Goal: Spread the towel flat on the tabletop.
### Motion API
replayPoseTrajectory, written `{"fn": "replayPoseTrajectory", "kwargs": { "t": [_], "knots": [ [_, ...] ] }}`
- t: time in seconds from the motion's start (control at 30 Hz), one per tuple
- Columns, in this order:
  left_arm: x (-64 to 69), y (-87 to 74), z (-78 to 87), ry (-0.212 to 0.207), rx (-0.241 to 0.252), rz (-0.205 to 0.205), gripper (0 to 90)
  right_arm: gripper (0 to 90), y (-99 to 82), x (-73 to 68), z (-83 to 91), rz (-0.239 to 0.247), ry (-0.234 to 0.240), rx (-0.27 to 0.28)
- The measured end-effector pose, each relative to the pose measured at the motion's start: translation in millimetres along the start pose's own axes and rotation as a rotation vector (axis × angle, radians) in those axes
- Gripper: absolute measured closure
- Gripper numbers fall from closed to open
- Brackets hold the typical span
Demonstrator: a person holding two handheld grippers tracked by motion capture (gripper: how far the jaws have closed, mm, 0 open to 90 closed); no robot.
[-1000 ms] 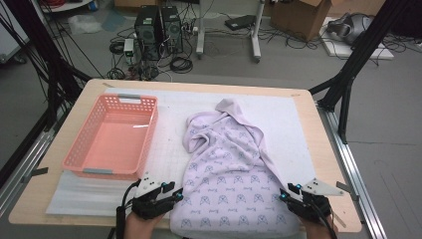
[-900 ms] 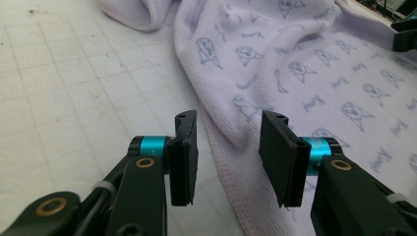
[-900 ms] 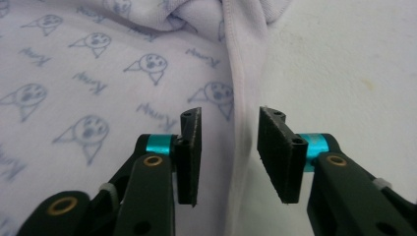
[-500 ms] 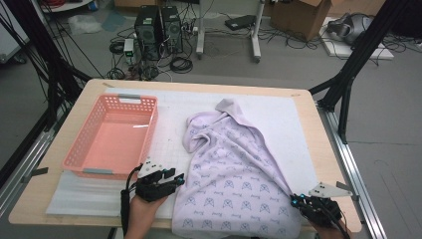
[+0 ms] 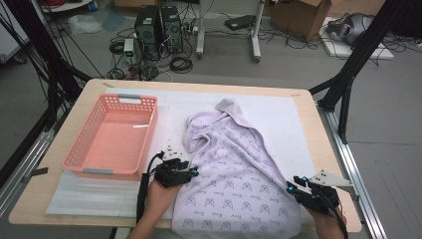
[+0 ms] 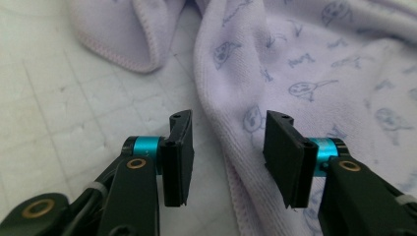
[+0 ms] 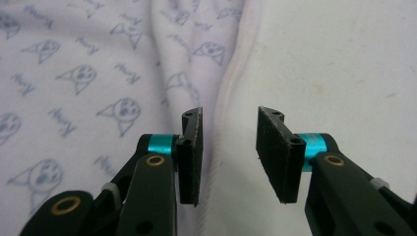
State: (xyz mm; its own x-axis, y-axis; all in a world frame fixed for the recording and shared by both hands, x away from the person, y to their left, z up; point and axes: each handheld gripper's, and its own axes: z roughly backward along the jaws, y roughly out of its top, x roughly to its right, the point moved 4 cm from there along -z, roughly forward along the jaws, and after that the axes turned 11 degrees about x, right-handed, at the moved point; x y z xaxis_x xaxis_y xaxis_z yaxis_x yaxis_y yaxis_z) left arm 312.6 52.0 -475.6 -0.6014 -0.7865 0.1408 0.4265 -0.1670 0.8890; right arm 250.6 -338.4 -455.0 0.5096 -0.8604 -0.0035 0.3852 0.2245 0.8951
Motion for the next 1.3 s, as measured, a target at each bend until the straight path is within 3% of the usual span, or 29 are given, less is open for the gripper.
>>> {"fn": "replayPoseTrajectory", "kwargs": {
  "t": [0.07,0.23,0.3,0.37,0.4,0.47,0.57,0.7,0.77,0.83,0.97,1.17,1.3],
  "knots": [
    [3.1,-0.8,0.9,0.006,0.001,-0.016,84.5,62.6,4.0,5.6,-7.1,-0.018,-0.003,0.013],
    [8.1,-10.8,20.6,-0.014,0.007,0.003,85.2,62.2,8.7,6.6,-37.4,-0.068,0.026,-0.007],
    [10.3,-15.0,28.7,-0.027,0.010,0.006,85.0,63.0,7.9,3.0,-50.5,-0.051,0.033,-0.028],
    [11.5,-18.4,36.5,-0.031,0.008,0.000,84.9,68.7,5.8,-1.4,-59.7,-0.028,0.033,-0.053],
    [11.2,-19.4,39.1,-0.032,0.003,-0.004,84.9,75.9,6.7,-2.6,-60.1,-0.028,0.033,-0.053],
    [11.1,-22.7,44.6,-0.034,0.004,0.003,84.8,87.1,7.1,-2.6,-58.8,-0.030,0.051,-0.064],
    [11.6,-26.7,50.0,-0.043,0.027,0.029,82.6,87.6,5.2,0.4,-47.1,0.000,0.030,-0.100],
    [7.6,-24.4,53.3,-0.027,0.067,0.064,62.7,87.6,-8.6,7.2,-16.9,-0.011,0.012,-0.113],
    [5.8,-21.2,54.2,-0.024,0.091,0.073,57.6,87.5,-15.4,6.9,-2.6,-0.031,0.021,-0.117],
    [4.7,-17.6,52.9,-0.029,0.104,0.083,55.9,84.2,-17.6,5.3,5.1,-0.016,0.046,-0.123],
    [1.1,-8.7,44.9,-0.037,0.120,0.108,53.5,70.9,-10.5,1.4,5.1,0.013,0.055,-0.071],
    [-7.0,10.2,19.1,-0.038,0.091,0.108,50.4,65.1,3.6,-3.5,1.4,0.041,0.059,0.004],
    [-10.7,13.6,-0.6,0.005,0.055,0.089,47.8,60.6,6.4,-1.8,-3.7,0.037,0.059,0.022]
  ]
}}
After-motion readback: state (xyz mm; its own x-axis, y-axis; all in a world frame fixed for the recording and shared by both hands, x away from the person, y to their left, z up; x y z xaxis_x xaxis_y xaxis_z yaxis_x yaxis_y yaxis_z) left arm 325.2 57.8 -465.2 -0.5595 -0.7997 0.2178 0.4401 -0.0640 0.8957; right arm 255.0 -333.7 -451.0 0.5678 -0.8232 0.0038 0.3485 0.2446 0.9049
